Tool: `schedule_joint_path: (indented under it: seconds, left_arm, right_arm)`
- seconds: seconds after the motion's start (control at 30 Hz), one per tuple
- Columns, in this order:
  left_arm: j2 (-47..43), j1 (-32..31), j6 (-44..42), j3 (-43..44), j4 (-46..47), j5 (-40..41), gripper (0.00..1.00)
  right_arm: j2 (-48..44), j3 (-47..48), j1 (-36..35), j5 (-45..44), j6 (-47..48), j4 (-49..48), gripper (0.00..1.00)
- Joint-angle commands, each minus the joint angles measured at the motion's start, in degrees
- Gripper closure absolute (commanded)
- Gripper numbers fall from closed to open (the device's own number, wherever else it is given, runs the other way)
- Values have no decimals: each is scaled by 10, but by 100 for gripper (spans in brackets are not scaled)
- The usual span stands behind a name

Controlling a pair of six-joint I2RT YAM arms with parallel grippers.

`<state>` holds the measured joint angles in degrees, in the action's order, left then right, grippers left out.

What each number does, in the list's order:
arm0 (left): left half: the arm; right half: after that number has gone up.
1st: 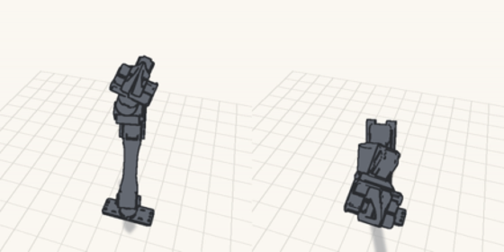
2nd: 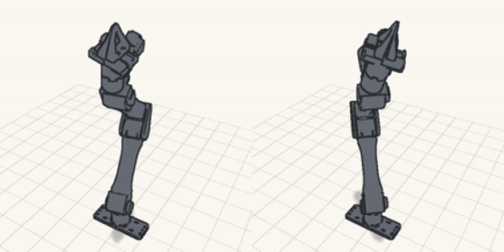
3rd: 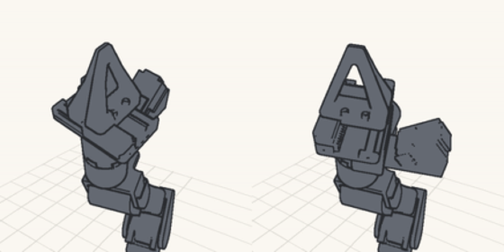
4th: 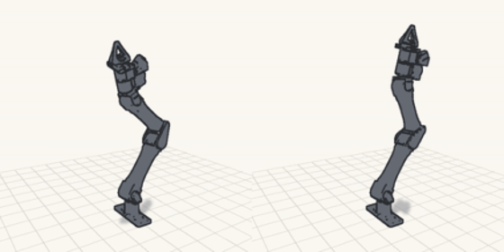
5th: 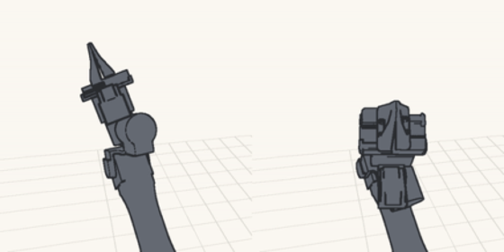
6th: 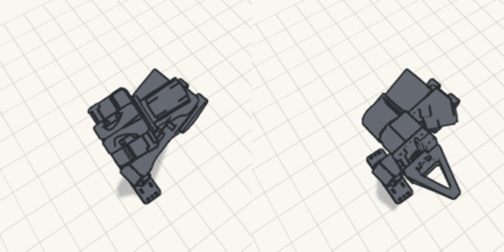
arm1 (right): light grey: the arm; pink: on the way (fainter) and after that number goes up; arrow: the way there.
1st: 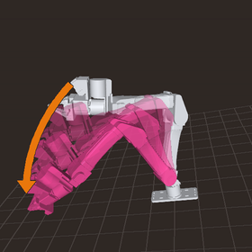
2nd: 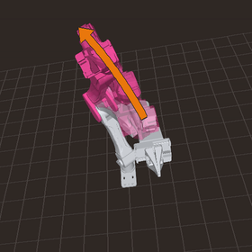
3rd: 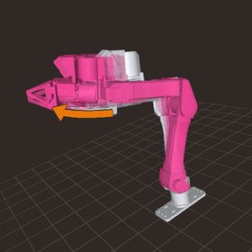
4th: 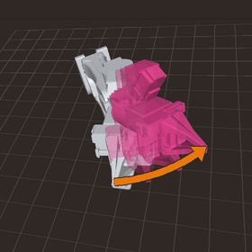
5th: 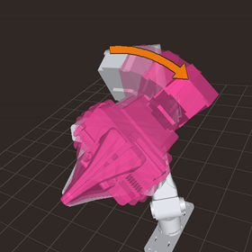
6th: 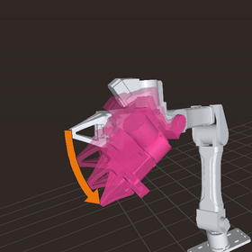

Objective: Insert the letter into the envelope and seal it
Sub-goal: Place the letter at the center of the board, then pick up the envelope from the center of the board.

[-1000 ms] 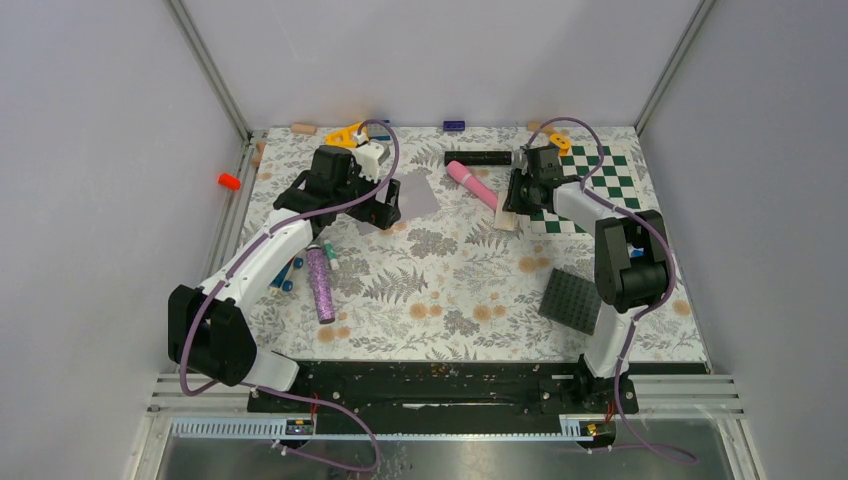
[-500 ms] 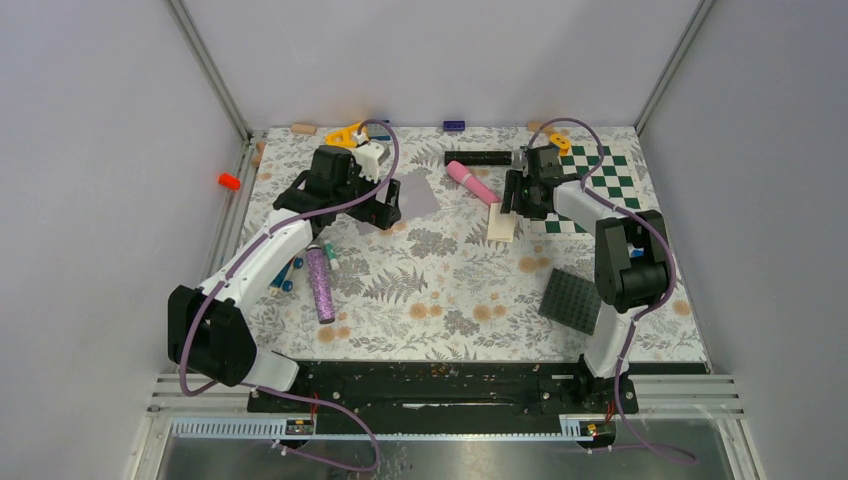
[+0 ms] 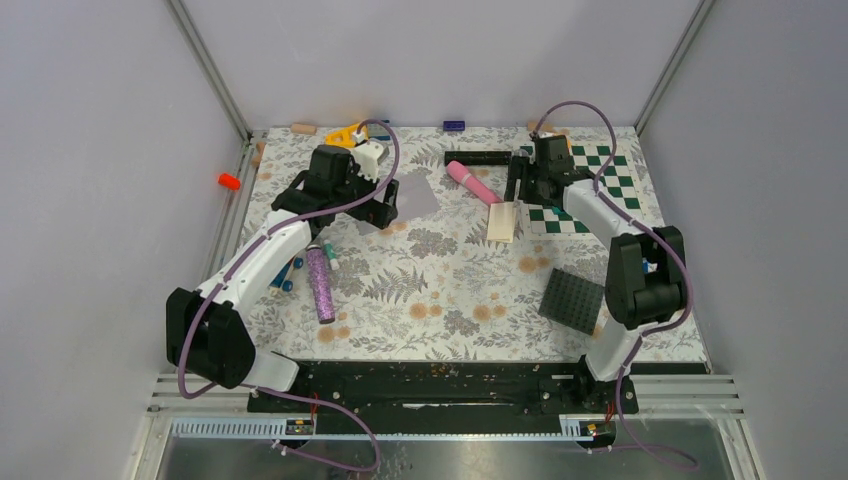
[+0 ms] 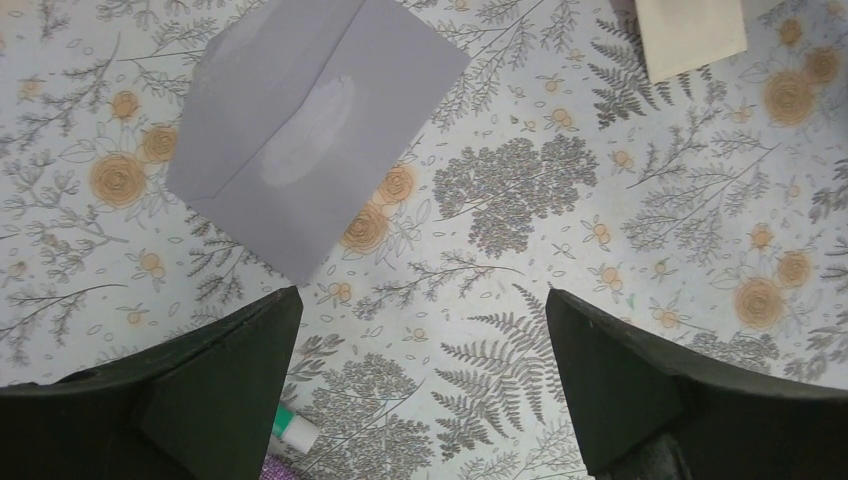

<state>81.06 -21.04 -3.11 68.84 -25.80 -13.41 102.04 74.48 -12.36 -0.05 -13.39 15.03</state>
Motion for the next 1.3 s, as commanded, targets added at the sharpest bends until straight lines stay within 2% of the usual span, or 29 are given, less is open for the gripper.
schedule_joint_path:
  seconds: [0.0,0.17,0.23,0.37,0.5,0.6,0.73,1.0,1.27]
  left_arm:
    - [-14,1,-55,-1,33,62,2]
    - [17,2,-111,7,46,185,1]
    - [47,7,-111,25,35,207,1]
    - [114,29,-69,83,-1,205,1]
    - [211,50,2,185,-71,232,1]
    - [269,84,79,253,-120,201,1]
    - [310,118,161,284,-139,116,1]
    - [344,123,233,275,-146,92,1]
    - [361,122,285,240,-128,59,1]
  right_arm:
    - [-48,34,1,19,35,4,19]
    - [-50,70,-1,143,54,18,19]
    - [-36,103,-8,175,49,35,20]
    - [-7,158,-37,188,49,53,20]
    - [32,205,-73,190,40,53,20]
    - [81,253,-92,199,25,54,20]
    - [158,328,-108,202,1,65,20]
    - [317,504,-124,221,-46,154,21]
    - [375,558,-136,207,-54,174,21]
